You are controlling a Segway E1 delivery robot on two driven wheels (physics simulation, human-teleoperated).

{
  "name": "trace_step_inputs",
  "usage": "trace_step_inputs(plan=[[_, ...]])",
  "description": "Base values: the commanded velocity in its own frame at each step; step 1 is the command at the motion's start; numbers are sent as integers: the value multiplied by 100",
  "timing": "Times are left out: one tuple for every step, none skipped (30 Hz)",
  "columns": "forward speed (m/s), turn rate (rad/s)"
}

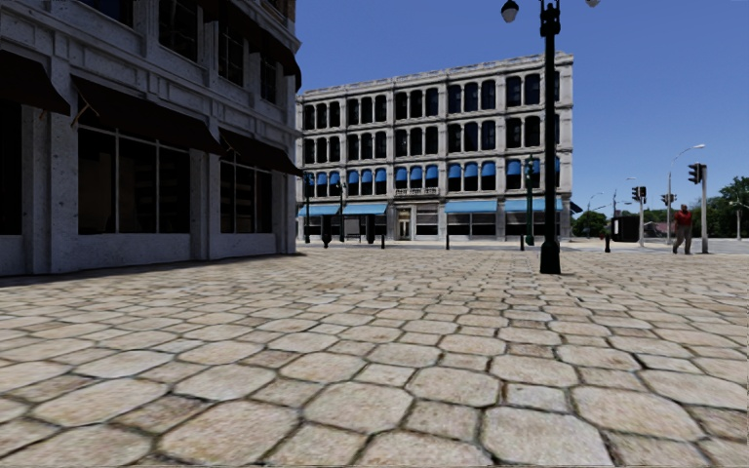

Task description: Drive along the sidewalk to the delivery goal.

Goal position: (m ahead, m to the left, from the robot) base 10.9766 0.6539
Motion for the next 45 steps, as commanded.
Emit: trace_step_inputs(plan=[[200,0],[200,0],[200,0],[200,0],[200,0],[200,0],[200,0],[200,0],[200,0],[200,0],[200,0],[200,0],[200,0],[200,0],[200,0],[200,0],[200,0],[200,0],[200,0],[200,0],[200,0],[200,0],[200,0],[200,-1],[200,-1],[200,-3],[200,-7],[200,-9],[200,-10],[200,-10],[200,-10],[200,-10],[200,-10],[200,-10],[200,-10],[200,-10],[200,-10],[200,-11],[200,-12],[200,-14],[200,-14],[200,-15],[200,-15],[200,-15],[200,-15]])
